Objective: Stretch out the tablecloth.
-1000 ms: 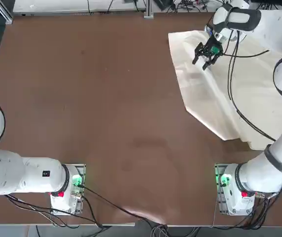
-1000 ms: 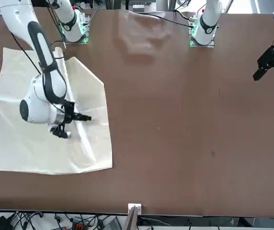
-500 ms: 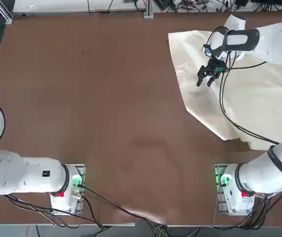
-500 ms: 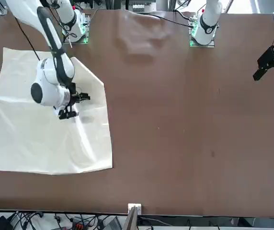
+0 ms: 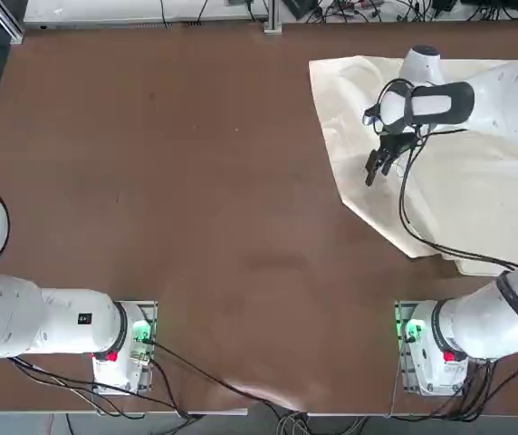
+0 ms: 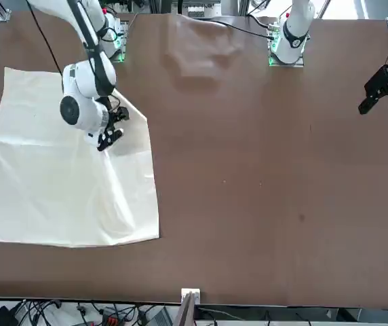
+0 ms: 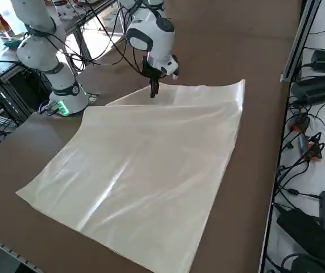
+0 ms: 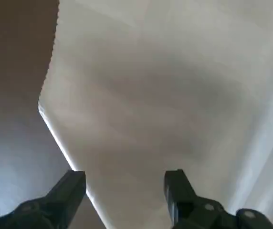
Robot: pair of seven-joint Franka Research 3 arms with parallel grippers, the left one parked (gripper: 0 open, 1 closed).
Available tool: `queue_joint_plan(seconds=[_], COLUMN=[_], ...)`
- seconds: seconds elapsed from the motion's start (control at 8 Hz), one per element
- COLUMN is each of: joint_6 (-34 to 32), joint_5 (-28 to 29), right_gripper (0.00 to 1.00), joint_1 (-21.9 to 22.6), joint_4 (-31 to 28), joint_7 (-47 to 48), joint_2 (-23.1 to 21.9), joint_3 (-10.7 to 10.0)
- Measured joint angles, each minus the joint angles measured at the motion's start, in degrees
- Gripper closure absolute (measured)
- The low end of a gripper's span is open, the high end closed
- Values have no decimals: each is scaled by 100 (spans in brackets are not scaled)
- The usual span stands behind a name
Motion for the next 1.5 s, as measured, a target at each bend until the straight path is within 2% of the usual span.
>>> queue_joint_plan(seconds=[0.38, 0.75, 1.12, 1.5], joint_6=[763, 1345, 1396, 1694], joint_5=[-346, -413, -436, -762], right_gripper=[0, 0, 0, 0], joint_1=[369, 952, 1249, 1287], joint_4=[-615, -1285, -1443, -1543], joint_7=[-1019, -1107, -1110, -1120], joint_2=[-98, -104, -167, -137], joint_3=[0, 6, 4, -19])
